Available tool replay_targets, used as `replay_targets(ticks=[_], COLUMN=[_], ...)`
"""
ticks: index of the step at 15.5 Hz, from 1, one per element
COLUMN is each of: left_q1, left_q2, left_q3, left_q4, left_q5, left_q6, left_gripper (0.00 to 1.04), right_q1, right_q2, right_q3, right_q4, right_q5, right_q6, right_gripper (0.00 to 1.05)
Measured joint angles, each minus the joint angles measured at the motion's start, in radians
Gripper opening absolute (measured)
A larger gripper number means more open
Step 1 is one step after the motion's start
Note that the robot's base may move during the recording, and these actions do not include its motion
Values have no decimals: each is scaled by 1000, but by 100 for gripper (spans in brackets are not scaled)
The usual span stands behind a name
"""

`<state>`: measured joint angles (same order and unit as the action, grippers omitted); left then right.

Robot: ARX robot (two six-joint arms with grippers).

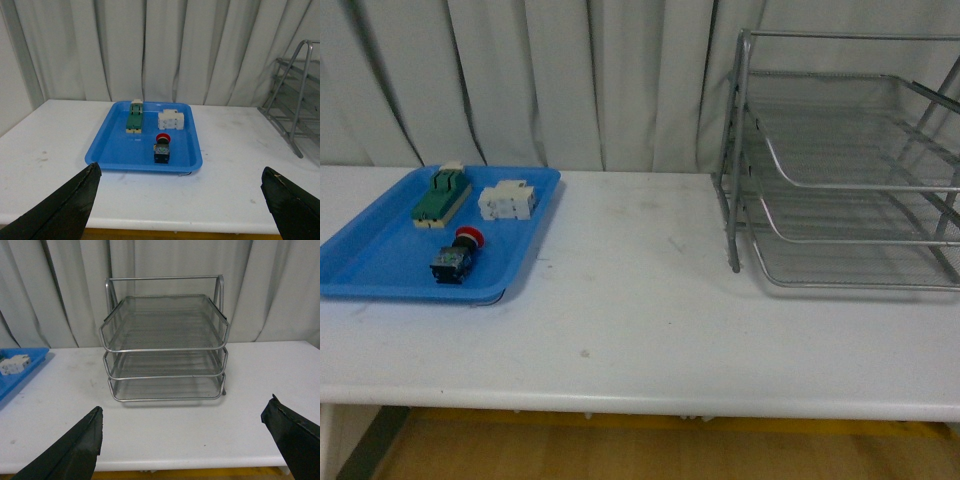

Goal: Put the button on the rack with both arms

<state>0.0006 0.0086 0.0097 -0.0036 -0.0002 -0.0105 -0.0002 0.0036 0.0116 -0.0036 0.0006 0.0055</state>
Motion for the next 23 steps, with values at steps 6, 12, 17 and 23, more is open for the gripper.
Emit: replay_targets(ticks=[6, 12, 17, 23], left_q1=[0, 0, 0, 0], left_q2=[0, 0, 0, 0], left_q3=[0, 0, 0, 0], left_q4=[0, 0, 0, 0], left_q5=[0, 0, 0, 0], left_q6=[0, 0, 0, 0], left_gripper=[98, 98, 98, 98], right_q1=[0, 0, -291, -254], right_q2=[0, 0, 632, 1529], right_q3=[0, 0, 271, 742], right_q4=[0, 0, 36, 384], right_q5=[0, 0, -358, -171], right_q6=[0, 0, 99, 269], right_gripper=[98, 98, 98, 98])
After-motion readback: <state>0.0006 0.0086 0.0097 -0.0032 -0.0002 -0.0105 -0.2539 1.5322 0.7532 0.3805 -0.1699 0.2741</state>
